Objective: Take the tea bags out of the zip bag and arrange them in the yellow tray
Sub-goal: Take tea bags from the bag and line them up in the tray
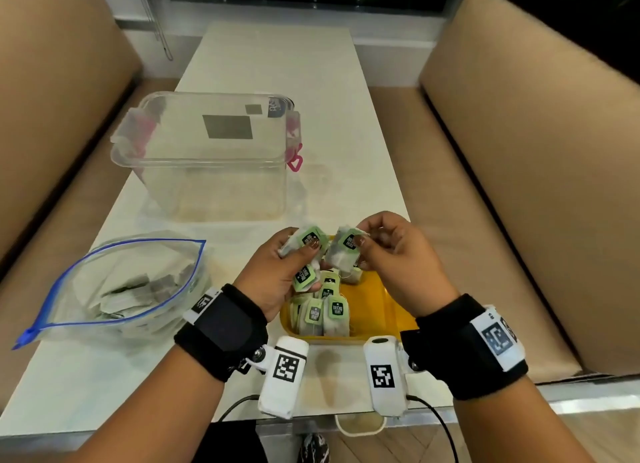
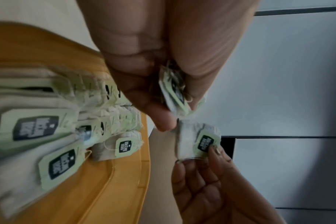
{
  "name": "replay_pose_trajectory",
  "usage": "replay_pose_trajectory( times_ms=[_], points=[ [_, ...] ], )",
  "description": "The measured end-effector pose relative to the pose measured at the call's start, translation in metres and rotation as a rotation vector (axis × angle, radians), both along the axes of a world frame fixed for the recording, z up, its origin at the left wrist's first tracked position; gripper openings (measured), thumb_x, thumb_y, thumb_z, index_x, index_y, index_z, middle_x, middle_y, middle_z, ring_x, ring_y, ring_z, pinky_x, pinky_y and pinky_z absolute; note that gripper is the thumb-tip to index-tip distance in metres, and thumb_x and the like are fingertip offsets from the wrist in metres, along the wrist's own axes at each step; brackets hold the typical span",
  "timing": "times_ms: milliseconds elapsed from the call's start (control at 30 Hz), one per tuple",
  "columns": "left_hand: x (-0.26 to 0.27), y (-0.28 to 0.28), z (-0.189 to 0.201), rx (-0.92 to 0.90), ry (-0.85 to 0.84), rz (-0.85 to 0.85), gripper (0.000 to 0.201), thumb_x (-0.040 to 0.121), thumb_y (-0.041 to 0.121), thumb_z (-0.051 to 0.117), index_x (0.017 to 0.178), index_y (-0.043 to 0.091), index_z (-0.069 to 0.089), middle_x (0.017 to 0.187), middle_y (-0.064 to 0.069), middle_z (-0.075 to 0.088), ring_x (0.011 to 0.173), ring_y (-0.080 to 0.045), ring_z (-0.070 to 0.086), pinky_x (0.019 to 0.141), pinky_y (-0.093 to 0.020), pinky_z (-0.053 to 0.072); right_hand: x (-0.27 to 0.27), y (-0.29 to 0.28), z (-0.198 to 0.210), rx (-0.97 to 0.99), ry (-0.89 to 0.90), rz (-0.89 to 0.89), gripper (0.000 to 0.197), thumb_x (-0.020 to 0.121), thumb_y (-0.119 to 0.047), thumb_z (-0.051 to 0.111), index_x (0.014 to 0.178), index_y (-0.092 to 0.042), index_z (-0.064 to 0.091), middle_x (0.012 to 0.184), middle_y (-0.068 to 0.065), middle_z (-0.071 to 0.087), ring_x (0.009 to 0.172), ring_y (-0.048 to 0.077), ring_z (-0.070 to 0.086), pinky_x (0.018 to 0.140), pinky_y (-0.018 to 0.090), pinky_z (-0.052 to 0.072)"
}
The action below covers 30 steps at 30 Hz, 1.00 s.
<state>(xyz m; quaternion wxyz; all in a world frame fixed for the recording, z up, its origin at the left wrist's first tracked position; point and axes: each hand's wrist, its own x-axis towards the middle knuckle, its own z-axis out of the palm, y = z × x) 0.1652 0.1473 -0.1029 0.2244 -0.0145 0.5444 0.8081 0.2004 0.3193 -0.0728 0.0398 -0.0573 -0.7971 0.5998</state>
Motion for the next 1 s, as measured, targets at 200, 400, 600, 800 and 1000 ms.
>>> replay_pose_trajectory(
  times_ms=[200, 400, 600, 800, 1000],
  points=[
    [0.007, 0.004, -0.003, -0.038, 0.061, -0.023, 0.008, 0.089, 0.011, 0.059, 0.097, 0.010, 0.059, 0.078, -0.009, 0.067, 0.073, -0.022, 0.068, 0.045, -0.024, 0.048, 0.005, 0.005, 0.005, -0.160, -0.002, 0.018, 0.012, 0.090, -0.004, 0.061, 0.087, -0.016, 0.061, 0.086, 0.011, 0.068, 0.076, 0.018, 0.063, 0.067, 0.030, 0.055],
    [0.009, 0.002, 0.005, 0.041, 0.054, -0.067, 0.016, 0.082, 0.017, 0.061, 0.095, 0.009, 0.057, 0.068, -0.004, 0.065, 0.064, -0.015, 0.066, 0.042, -0.019, 0.045, 0.002, 0.003, 0.007, -0.164, 0.019, 0.008, 0.011, 0.089, -0.003, 0.061, 0.088, -0.013, 0.063, 0.082, 0.010, 0.067, 0.065, 0.013, 0.061, 0.056, 0.022, 0.049],
    [0.007, -0.005, 0.004, -0.018, 0.117, -0.055, 0.031, 0.070, 0.008, 0.071, 0.100, 0.003, 0.062, 0.084, -0.015, 0.068, 0.071, -0.022, 0.068, 0.057, -0.028, 0.052, -0.001, -0.003, 0.005, -0.182, -0.013, 0.022, 0.010, 0.092, -0.002, 0.057, 0.089, -0.012, 0.058, 0.086, 0.023, 0.066, 0.058, 0.013, 0.064, 0.055, 0.027, 0.051],
    [0.006, -0.016, 0.006, -0.223, 0.292, -0.044, 0.018, 0.076, -0.003, 0.072, 0.091, 0.007, 0.068, 0.084, -0.011, 0.070, 0.079, -0.022, 0.068, 0.074, -0.034, 0.054, 0.004, 0.004, 0.000, -0.009, -0.011, -0.020, 0.012, 0.087, -0.012, 0.067, 0.090, -0.023, 0.064, 0.090, 0.007, 0.070, 0.069, 0.022, 0.066, 0.054, 0.017, 0.046],
    [0.007, -0.019, 0.011, -0.241, 0.333, -0.062, 0.025, 0.078, -0.006, 0.069, 0.096, 0.011, 0.069, 0.085, -0.002, 0.073, 0.079, -0.016, 0.069, 0.071, -0.024, 0.055, 0.010, 0.006, 0.005, -0.052, 0.008, 0.067, 0.020, 0.087, -0.001, 0.063, 0.084, -0.020, 0.067, 0.081, 0.008, 0.070, 0.068, 0.013, 0.063, 0.055, 0.015, 0.048]
  ],
)
